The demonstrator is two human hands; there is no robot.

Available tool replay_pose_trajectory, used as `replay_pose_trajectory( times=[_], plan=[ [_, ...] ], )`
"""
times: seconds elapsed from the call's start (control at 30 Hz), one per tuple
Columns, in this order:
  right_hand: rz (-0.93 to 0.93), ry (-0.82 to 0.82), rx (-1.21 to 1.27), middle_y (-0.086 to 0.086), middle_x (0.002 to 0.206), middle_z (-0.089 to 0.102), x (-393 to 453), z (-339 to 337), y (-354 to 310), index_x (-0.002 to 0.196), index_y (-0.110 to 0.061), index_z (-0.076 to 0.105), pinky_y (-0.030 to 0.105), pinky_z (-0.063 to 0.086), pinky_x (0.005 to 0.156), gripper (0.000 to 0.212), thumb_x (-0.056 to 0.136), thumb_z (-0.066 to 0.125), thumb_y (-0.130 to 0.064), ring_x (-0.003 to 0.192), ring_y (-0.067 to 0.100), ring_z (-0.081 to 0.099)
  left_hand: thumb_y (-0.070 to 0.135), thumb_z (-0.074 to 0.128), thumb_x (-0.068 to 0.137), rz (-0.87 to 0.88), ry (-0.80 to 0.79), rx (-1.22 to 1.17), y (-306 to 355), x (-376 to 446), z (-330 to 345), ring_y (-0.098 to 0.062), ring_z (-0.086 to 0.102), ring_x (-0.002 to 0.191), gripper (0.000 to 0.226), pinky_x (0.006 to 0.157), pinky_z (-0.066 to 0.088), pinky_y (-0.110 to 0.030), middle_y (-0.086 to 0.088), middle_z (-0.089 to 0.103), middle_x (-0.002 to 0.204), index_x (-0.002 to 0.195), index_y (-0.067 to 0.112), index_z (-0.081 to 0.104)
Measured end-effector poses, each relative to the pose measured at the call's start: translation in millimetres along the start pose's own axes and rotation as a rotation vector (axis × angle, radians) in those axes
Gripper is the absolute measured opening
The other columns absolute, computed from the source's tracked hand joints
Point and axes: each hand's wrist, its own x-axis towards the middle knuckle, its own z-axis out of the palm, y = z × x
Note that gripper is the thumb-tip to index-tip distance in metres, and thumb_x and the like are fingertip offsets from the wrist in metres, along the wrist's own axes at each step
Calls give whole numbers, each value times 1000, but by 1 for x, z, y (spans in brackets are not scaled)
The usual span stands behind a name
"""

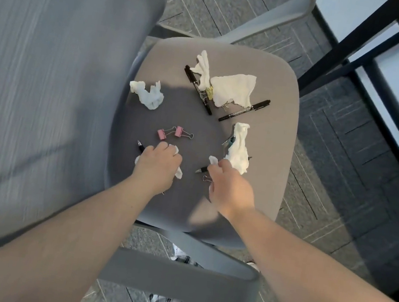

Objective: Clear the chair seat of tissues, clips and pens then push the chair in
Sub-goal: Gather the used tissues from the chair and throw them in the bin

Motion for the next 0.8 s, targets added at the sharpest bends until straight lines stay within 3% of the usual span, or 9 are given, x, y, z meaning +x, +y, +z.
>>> replay_pose_trajectory(
  times=[0.07,0.13,0.27,0.4,0.5,0.57,0.63,0.73,0.8],
  plan=[
    [45,93,47,9,116,50,7,-12,0,120,-11,50,32,34,58,32,90,41,-5,91,35,52,19,43,90,-35,128,-80,-2,2,-6,-27,41,120,28,86,39,-37,-5,47,128,115,13,52],
    [129,164,114,11,108,51,16,-22,0,108,-9,51,33,34,57,23,88,41,-5,85,37,52,23,42,90,-87,212,-188,-6,8,-10,-29,40,121,33,87,39,-40,-6,45,131,119,11,51],
    [334,217,252,13,109,49,37,-35,3,117,-8,44,36,39,64,31,88,45,-19,92,37,54,18,45,90,-190,282,-407,-15,25,-16,-31,32,132,31,96,42,-50,-10,38,142,117,6,50],
    [507,159,322,12,122,46,60,-35,10,128,-9,35,41,45,77,57,86,61,-37,108,36,54,16,47,92,-253,280,-506,-28,45,-21,-38,38,125,24,79,45,-47,-12,22,153,113,3,50],
    [618,94,370,15,127,43,73,-32,15,125,-5,39,43,46,88,55,86,64,-33,115,37,51,9,49,90,-311,304,-519,-38,59,-28,-39,55,101,21,65,37,-37,-12,10,158,111,8,52],
    [634,57,351,16,127,43,78,-32,15,122,-2,45,41,46,88,39,90,57,-22,114,38,51,4,50,88,-375,254,-535,-43,69,-30,-37,59,104,35,65,41,-36,-14,1,159,122,12,48],
    [613,72,320,17,125,44,80,-31,15,119,-2,50,40,45,85,32,90,48,-13,113,38,51,1,53,86,-432,182,-550,-52,80,-28,-36,52,123,56,78,48,-38,-17,-4,159,137,12,35],
    [558,161,286,17,120,45,82,-34,14,116,-3,52,39,42,77,30,90,44,-13,112,38,48,9,59,85,-424,92,-466,-62,93,-22,-37,36,136,77,97,45,-38,-13,0,159,150,12,17],
    [520,229,275,16,116,46,83,-38,13,112,-4,53,38,41,71,27,89,45,-17,108,36,48,3,63,81,-473,31,-579,-64,96,-23,-33,42,132,90,97,46,-40,-10,7,158,151,18,8]
  ],
)
